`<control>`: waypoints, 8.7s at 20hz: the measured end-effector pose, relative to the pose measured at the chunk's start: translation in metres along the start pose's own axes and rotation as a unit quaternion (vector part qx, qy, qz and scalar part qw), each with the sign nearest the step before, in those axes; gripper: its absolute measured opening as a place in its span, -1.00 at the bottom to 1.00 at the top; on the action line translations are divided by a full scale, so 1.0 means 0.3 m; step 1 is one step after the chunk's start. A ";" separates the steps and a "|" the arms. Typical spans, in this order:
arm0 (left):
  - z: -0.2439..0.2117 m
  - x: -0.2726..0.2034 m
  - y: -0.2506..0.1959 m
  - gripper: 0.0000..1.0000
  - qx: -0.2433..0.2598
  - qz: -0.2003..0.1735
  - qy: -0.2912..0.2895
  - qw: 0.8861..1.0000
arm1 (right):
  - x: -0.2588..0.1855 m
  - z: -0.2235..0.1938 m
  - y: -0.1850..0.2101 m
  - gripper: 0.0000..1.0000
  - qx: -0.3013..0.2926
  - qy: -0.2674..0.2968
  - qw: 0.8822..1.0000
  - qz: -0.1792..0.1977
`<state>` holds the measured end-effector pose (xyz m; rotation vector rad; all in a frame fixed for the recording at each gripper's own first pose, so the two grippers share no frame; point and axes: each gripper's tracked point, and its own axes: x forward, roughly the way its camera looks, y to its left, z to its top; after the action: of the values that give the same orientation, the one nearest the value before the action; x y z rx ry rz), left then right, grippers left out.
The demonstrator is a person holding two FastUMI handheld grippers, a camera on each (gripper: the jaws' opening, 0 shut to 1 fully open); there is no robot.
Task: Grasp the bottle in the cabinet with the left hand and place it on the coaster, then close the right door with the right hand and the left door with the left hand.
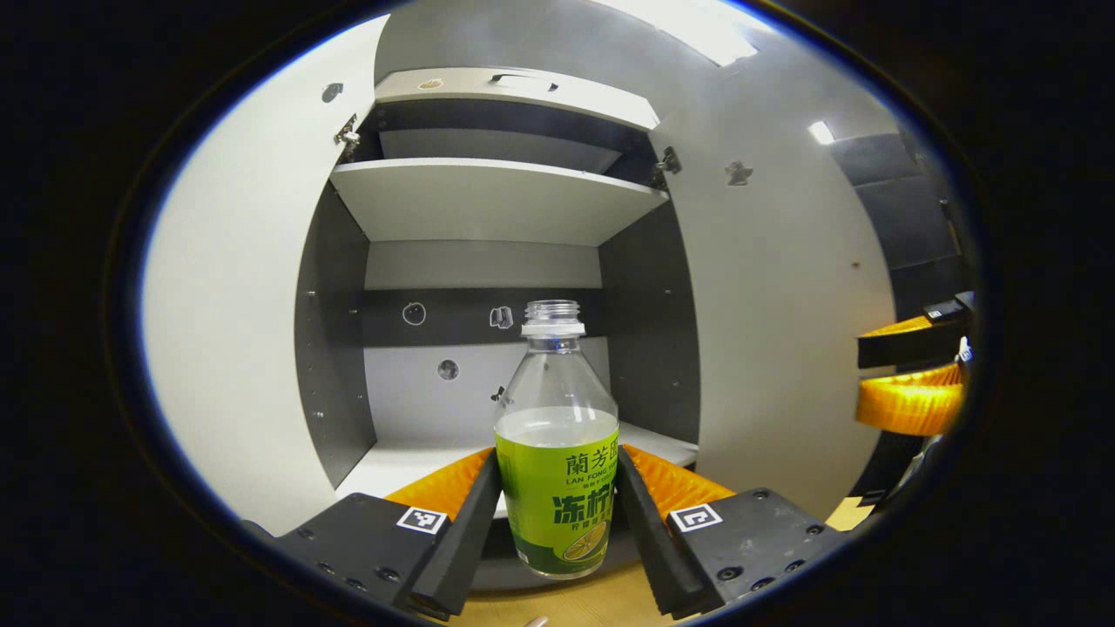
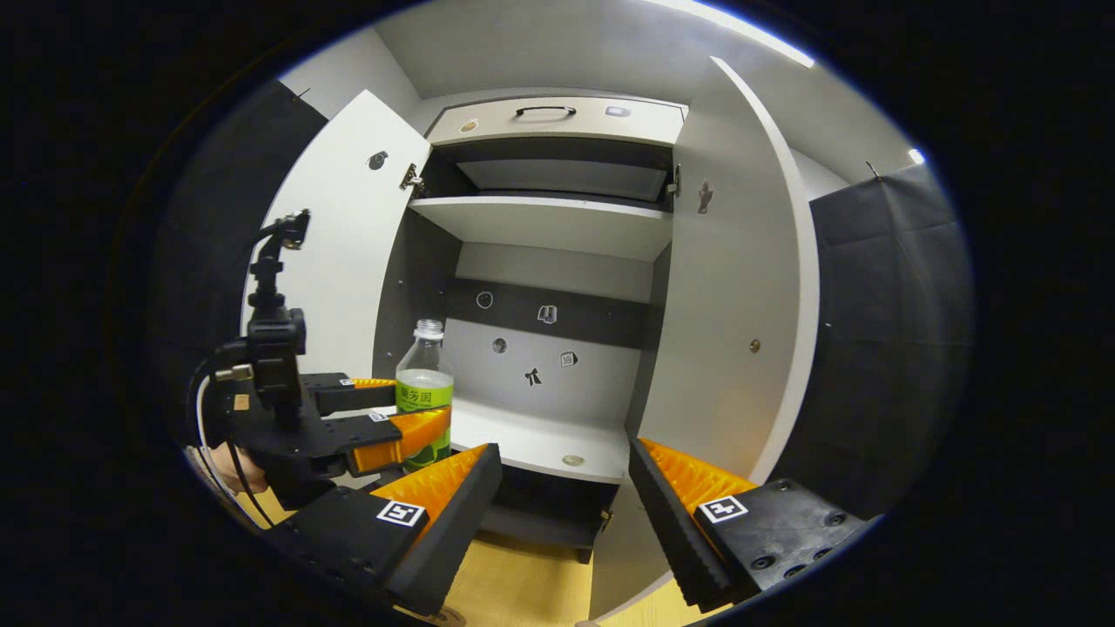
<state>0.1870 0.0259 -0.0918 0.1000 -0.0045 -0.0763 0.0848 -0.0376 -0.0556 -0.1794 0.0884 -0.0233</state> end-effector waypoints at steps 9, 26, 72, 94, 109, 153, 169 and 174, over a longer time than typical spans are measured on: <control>-0.240 -0.356 -0.247 0.56 -0.043 -0.077 0.010 0.996 | -0.200 -0.063 -0.086 0.96 0.011 0.008 0.997 -0.081; -0.864 -0.464 -0.452 0.57 -0.040 -0.075 0.072 0.994 | -0.150 -0.334 -0.035 0.96 0.002 0.006 0.999 -0.037; -0.059 -0.863 0.455 0.95 -0.087 0.174 0.064 0.979 | -0.149 -0.020 -0.570 0.95 0.083 -0.045 0.980 -0.178; -0.037 -0.919 0.597 0.89 -0.036 0.298 0.090 0.950 | 0.056 -0.020 -0.263 0.91 0.091 -0.046 0.994 0.031; -0.006 -0.852 0.660 0.89 -0.044 0.299 0.071 0.951 | 0.259 0.013 0.010 0.91 0.090 -0.054 0.988 0.116; 0.039 -0.224 0.281 0.89 -0.033 0.065 0.048 0.996 | 0.148 -0.096 -0.316 0.95 0.071 -0.023 0.996 0.043; 0.042 -0.315 0.276 0.84 -0.016 0.110 0.040 0.993 | 0.189 -0.024 -0.226 0.94 0.090 -0.049 0.993 0.055; 0.071 -0.337 0.289 0.89 -0.019 0.131 0.038 0.991 | 0.206 -0.039 -0.224 0.95 0.097 -0.042 0.994 0.039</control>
<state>0.0927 0.1175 -0.0620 0.0629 0.0600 0.1891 0.1444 -0.1077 -0.0603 0.0177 0.0096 0.0543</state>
